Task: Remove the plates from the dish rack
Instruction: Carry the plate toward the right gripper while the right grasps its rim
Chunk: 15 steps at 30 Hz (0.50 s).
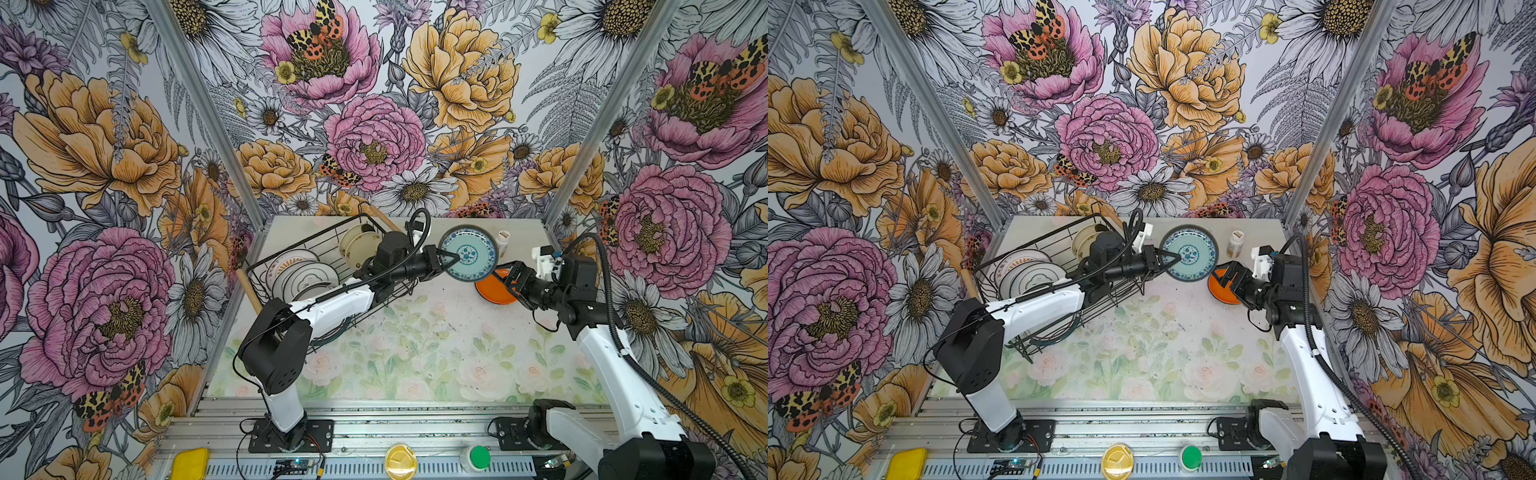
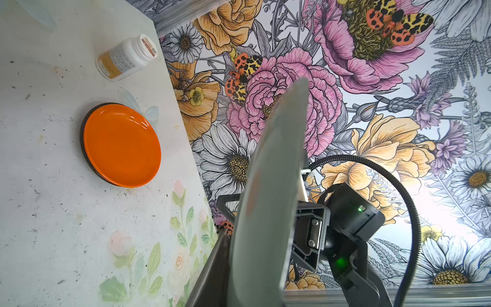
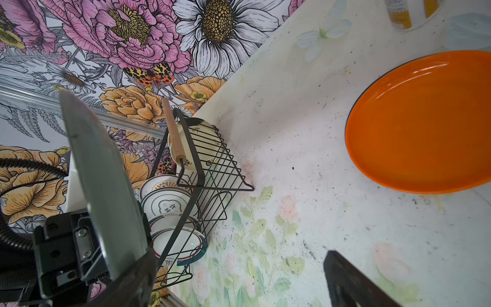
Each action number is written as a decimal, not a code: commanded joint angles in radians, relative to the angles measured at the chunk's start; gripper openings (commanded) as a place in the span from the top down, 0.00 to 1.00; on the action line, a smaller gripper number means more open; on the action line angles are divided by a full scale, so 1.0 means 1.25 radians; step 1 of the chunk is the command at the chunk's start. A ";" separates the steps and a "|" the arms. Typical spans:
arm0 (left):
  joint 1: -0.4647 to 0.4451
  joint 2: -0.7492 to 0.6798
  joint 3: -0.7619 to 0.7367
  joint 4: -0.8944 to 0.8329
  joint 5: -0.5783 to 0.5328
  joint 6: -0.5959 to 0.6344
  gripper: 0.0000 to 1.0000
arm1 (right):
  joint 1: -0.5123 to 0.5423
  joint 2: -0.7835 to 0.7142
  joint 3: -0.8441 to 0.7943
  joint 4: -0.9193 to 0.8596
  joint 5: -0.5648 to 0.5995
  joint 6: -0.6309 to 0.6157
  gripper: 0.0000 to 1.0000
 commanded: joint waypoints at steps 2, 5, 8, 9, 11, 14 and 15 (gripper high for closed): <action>0.016 0.001 -0.011 0.016 0.027 0.001 1.00 | -0.039 -0.034 -0.010 0.030 -0.096 -0.019 0.01; 0.029 0.004 -0.002 0.010 0.034 0.004 1.00 | -0.053 -0.051 -0.012 0.028 -0.121 -0.019 0.01; 0.040 0.003 -0.004 0.008 0.039 0.005 1.00 | -0.059 -0.057 -0.010 0.027 -0.129 -0.018 0.01; 0.041 0.006 -0.001 0.007 0.046 0.005 1.00 | -0.059 -0.056 -0.008 0.029 -0.131 -0.019 0.01; 0.036 0.011 0.003 0.005 0.058 0.004 1.00 | -0.059 -0.044 0.003 0.031 -0.143 -0.026 0.01; 0.023 0.019 0.006 -0.001 0.069 0.007 1.00 | -0.055 -0.038 0.030 0.030 -0.159 -0.042 0.01; 0.018 0.023 0.006 -0.003 0.075 0.008 1.00 | -0.052 -0.033 0.037 0.030 -0.167 -0.050 0.01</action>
